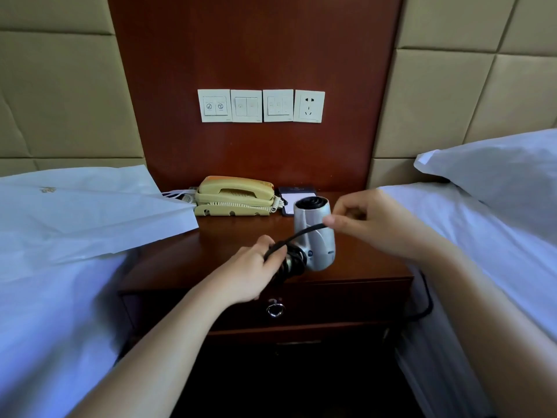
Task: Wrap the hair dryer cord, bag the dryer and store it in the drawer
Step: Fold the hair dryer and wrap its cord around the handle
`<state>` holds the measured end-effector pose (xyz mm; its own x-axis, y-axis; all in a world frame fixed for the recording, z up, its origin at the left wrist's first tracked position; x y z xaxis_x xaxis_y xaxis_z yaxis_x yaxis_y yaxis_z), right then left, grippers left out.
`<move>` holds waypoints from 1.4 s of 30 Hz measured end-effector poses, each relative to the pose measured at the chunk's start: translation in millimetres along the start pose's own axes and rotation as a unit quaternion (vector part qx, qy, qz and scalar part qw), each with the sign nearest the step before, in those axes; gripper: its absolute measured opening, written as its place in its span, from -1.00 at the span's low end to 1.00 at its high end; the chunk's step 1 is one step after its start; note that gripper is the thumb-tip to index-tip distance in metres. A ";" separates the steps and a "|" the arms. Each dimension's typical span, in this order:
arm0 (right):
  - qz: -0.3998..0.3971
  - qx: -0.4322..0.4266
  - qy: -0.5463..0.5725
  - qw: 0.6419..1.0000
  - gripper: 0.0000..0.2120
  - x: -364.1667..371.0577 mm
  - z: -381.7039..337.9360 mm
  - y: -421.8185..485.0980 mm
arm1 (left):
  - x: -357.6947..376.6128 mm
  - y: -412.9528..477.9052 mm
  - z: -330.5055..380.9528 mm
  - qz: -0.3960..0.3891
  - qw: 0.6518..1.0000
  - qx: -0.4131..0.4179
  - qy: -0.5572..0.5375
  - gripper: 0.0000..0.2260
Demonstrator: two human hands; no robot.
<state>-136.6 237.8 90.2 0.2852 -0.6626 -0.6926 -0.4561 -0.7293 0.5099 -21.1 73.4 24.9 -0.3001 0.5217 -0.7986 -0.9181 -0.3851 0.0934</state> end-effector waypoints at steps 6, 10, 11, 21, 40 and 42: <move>0.105 0.045 -0.036 0.993 -0.60 -6.3 37.1 1.7 | 0.8 -6.5 -4.8 -0.089 0.991 -0.021 -0.097 -0.68; 0.140 0.083 -0.001 0.987 -0.57 -8.7 48.8 0.0 | -1.1 -11.2 1.6 -0.131 0.981 -0.008 -0.140 -0.62; 0.144 0.094 0.016 0.985 -0.57 -9.5 51.3 -0.6 | -1.8 -11.9 3.2 -0.137 0.979 -0.002 -0.151 -0.61; 0.106 0.242 0.174 0.949 -0.74 1.5 65.9 -5.9 | -12.8 -16.9 14.2 -0.182 0.920 -0.005 -0.348 -0.64; -0.280 0.041 -0.067 0.957 -0.76 54.3 -13.2 -19.3 | -29.5 10.2 -38.2 0.118 0.874 -0.137 -0.450 -0.69; -0.289 0.033 -0.079 0.954 -0.77 58.5 -22.7 -20.2 | -25.7 9.5 -36.0 0.124 0.887 -0.141 -0.421 -0.71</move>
<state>-91.5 210.0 51.0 0.3765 -0.1163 -0.9191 -0.3143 -0.9493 -0.0087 -12.8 28.9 24.9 -0.6797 0.7326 -0.0350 -0.7313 -0.6806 -0.0437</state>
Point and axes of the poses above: each hand's wrist, its own y-axis towards the middle knuckle, its own x-axis out of the palm, z = x × y, the point moved 2 cm from there along y, towards the middle knuckle, and after that the axes turned 4 degrees about z, right-handed, at the moved point
